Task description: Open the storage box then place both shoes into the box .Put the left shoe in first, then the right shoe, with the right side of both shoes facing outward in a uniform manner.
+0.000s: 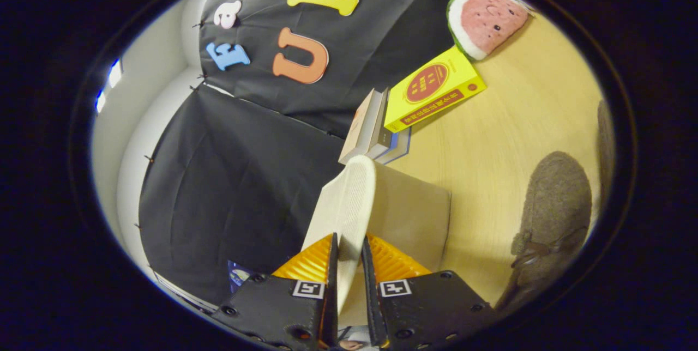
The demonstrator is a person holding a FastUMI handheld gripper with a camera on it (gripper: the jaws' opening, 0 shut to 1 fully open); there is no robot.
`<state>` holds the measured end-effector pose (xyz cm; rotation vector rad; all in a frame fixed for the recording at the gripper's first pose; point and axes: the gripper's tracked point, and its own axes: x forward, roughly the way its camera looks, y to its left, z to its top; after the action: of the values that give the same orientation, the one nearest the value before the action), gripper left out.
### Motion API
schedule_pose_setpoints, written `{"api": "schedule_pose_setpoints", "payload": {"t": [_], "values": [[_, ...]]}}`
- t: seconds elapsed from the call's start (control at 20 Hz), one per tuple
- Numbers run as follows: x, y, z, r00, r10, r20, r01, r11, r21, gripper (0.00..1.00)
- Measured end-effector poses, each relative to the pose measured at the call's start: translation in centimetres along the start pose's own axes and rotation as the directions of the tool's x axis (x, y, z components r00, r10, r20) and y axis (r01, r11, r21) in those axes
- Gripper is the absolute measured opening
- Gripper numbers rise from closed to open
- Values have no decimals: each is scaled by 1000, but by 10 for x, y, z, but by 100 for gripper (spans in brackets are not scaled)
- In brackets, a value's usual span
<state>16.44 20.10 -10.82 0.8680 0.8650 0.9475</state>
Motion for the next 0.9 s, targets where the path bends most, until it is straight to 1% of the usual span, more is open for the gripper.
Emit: {"api": "schedule_pose_setpoints", "payload": {"t": [0.05,0.1,0.25,0.45,0.75,0.9], "values": [[-2,9,1,1000,20,-2,-19,999,32,22],[-5,11,2,1000,-13,4,13,1000,24,4],[-7,23,1,996,-84,11,84,996,-28,4],[-13,61,9,991,-125,50,129,989,-70,4],[-6,115,13,968,-224,116,241,957,-163,4],[5,140,13,942,-292,164,322,923,-208,4]]}}
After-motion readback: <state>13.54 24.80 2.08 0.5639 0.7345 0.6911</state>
